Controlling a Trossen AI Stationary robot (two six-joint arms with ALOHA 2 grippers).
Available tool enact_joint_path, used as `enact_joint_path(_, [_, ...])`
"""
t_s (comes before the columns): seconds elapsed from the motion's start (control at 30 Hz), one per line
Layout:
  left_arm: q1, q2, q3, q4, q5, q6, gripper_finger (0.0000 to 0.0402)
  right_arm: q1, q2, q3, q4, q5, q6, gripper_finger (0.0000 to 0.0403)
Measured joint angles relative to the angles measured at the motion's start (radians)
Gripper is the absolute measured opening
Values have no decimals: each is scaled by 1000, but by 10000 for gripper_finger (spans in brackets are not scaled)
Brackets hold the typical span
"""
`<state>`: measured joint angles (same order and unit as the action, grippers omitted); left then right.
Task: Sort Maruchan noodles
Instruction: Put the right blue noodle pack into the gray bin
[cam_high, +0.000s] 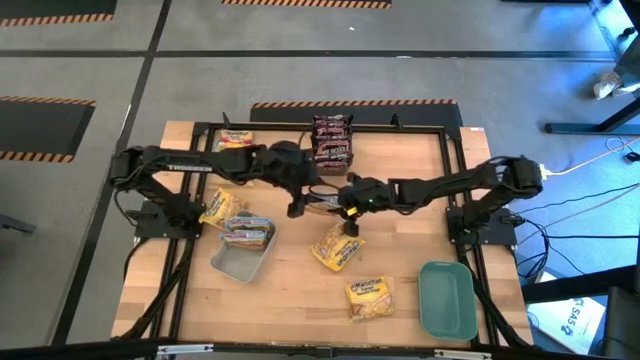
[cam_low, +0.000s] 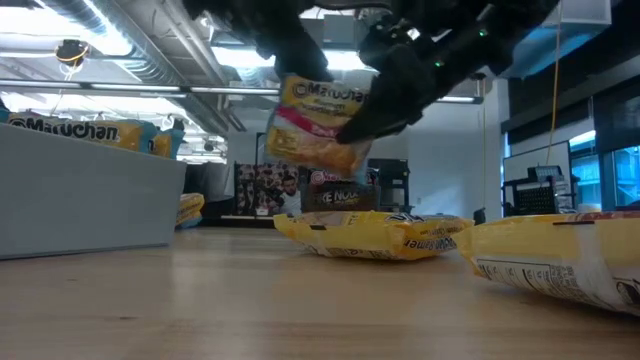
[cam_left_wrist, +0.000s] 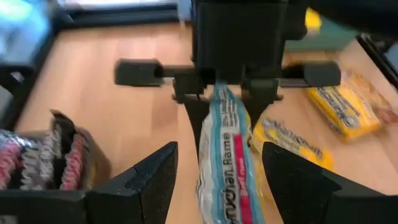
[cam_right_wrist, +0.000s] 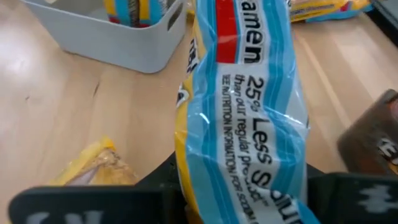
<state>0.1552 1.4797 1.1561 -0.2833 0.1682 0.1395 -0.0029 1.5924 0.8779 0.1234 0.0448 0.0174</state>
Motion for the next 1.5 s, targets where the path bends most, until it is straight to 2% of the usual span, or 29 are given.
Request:
enact_joint_path(0.23, [-1,87,25,-39,14,-1,240,0,21,41,-32,7,-5,92])
enact_joint_path(0.57, [-8,122,24,-28,27,-50,234,-11,28,45,-4,-3,9,94])
enact_joint_path(0.8, [-16,131,24,-43,-40,-52,188,-11,28,45,1,-3,11,101])
enact_joint_path(1.0, [-26,131,24,-46,-52,-48,133,-11,28,45,6,9,11,105])
enact_joint_path(1.13, [-26,128,24,-48,-51,-44,107,-11,28,45,5,8,6,137])
enact_joint_path(1.33, [-27,68,22,-139,-64,-52,108,-10,-27,45,-63,-58,19,222])
enact_joint_path(1.5, [-64,-39,22,-258,-160,-59,109,35,-90,48,-193,-97,67,259])
